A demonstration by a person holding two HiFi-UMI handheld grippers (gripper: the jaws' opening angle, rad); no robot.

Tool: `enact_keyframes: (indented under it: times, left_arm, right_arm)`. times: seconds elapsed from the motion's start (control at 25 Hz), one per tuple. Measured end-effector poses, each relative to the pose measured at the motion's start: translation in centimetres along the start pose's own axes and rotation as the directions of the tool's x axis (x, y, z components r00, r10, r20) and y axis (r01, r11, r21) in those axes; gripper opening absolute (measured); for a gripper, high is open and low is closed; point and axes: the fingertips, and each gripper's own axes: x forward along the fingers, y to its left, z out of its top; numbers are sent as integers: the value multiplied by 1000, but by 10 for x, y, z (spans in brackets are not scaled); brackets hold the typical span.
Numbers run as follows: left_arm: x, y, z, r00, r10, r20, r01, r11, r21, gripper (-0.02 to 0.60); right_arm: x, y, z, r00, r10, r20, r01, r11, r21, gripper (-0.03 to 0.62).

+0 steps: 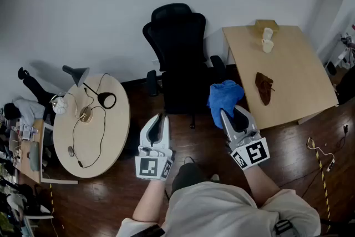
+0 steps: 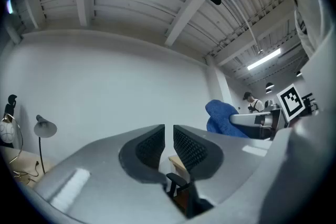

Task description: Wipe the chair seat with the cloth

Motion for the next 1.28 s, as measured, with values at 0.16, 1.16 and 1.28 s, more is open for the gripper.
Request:
enact_keyframes:
  times: [0.16, 1.16, 1.28]
  left_arm:
    - [43, 31, -30, 1000, -1, -8, 1, 1000, -24, 41]
    - [381, 286, -188, 996, 22, -91, -27, 998, -50, 15]
    - [431, 301, -260, 981, 15, -192, -30, 996, -79, 15]
  right_arm:
    - [41, -24, -23, 1000, 3, -11, -3, 1000, -7, 94]
    - [400, -238, -192, 984, -66, -168, 71, 997, 27, 94]
    - [434, -289, -256, 965, -61, -253, 79, 995, 62, 94]
